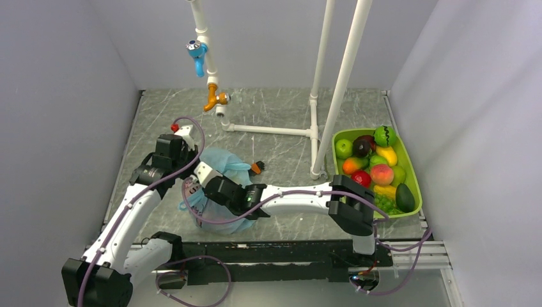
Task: Take the fake fruits out of the plastic bag
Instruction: Untie the plastic bag at the center of the board.
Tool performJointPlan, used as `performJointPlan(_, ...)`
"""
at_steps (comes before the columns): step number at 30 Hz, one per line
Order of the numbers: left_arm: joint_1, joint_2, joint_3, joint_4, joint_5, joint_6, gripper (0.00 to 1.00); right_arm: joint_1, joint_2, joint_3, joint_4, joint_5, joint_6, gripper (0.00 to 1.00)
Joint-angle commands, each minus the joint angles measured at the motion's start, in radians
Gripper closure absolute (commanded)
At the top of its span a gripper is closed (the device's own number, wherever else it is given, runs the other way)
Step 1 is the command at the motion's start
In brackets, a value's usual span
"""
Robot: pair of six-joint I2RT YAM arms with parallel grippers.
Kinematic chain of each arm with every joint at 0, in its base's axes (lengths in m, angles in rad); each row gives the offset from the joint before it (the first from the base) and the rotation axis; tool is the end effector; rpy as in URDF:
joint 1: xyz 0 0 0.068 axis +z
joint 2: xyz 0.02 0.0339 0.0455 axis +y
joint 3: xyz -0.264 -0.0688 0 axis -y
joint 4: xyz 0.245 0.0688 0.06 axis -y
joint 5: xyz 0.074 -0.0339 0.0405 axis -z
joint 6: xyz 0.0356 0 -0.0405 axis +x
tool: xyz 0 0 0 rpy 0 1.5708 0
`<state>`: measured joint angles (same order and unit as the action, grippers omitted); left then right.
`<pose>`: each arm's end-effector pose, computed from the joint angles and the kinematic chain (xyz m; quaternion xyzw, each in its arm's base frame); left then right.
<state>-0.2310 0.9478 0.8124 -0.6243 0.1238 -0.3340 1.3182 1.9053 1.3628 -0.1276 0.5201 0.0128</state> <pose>0.1899 -0.0492 0.2790 -0.0228 0.9172 -0.1644 0.3623 0.1245 0.4116 0.2226 -0.4395 0.7592 0.0776 0.4738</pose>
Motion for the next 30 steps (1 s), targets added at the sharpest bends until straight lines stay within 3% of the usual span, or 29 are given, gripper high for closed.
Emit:
performJointPlan(1, 0.004, -0.015, 0.004, 0.026, -0.028, 0.005, 1.0, -0.005, -0.014, 0.06, 0.043, 0.072, -0.043, 0.77)
performJointPlan(6, 0.004, 0.003, 0.015, 0.007, -0.088, -0.01, 1.0, -0.002, -0.092, 0.039, 0.011, 0.079, -0.025, 1.0)
performJointPlan(16, 0.004, -0.03, 0.018, -0.009, -0.2, -0.024, 1.0, -0.001, -0.265, -0.107, -0.015, 0.01, -0.04, 1.0)
performJointPlan(20, 0.004, -0.061, 0.014, -0.007, -0.225, -0.025, 1.0, 0.003, -0.385, -0.276, 0.059, -0.016, -0.049, 1.0)
performJointPlan(25, 0.003, -0.117, -0.031, 0.081, 0.043, 0.034, 0.99, -0.016, -0.54, -0.462, 0.172, -0.148, 0.016, 1.0)
performJointPlan(28, -0.039, -0.147, -0.058, 0.147, 0.238, 0.06, 0.7, -0.064, -0.59, -0.544, 0.193, -0.258, 0.068, 1.0)
performJointPlan(30, -0.118, -0.16, -0.061, 0.173, 0.302, 0.094, 0.5, -0.138, -0.635, -0.605, 0.214, -0.415, 0.089, 1.0)
